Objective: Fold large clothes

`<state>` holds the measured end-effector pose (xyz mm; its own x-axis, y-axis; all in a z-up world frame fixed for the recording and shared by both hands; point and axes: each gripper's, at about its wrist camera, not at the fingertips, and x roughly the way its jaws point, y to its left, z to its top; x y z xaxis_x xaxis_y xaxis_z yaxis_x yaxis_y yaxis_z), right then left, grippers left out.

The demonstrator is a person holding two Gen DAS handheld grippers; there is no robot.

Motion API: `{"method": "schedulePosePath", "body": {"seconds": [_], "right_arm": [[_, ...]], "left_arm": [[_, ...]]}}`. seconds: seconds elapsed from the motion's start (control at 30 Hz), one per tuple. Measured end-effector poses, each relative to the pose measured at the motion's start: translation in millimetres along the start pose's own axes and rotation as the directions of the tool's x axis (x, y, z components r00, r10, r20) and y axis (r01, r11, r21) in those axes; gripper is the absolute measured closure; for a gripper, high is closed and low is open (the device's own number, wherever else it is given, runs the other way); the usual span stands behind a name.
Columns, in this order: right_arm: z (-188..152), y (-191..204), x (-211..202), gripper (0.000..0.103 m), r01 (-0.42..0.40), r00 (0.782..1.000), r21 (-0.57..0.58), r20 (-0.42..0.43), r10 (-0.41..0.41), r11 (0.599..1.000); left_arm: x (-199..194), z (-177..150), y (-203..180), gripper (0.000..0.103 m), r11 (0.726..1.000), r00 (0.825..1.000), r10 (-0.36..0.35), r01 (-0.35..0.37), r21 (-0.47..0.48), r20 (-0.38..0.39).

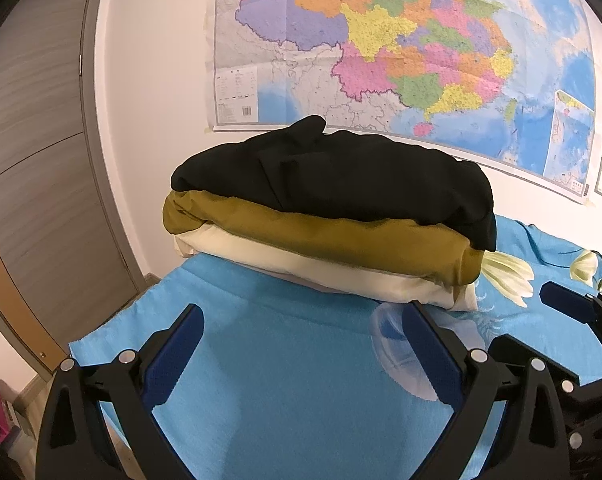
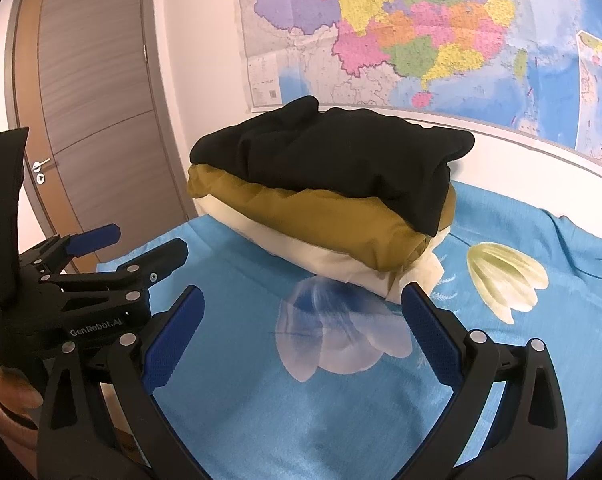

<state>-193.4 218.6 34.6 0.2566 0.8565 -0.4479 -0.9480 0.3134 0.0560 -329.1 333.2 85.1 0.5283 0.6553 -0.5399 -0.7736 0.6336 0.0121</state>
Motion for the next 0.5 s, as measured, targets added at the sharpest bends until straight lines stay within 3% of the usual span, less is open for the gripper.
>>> {"method": "schedulePosePath", "body": {"seconds": [0.5], "right_arm": [[-0.8,-0.5,0.5,0.006,-0.003,1.000,0.008,-0.004,0.003,1.000]], "left_arm": [[-0.4,-2.5,-0.5,0.007,1.000,1.000,0.001,-0.001,-0.004,-0.001]]}}
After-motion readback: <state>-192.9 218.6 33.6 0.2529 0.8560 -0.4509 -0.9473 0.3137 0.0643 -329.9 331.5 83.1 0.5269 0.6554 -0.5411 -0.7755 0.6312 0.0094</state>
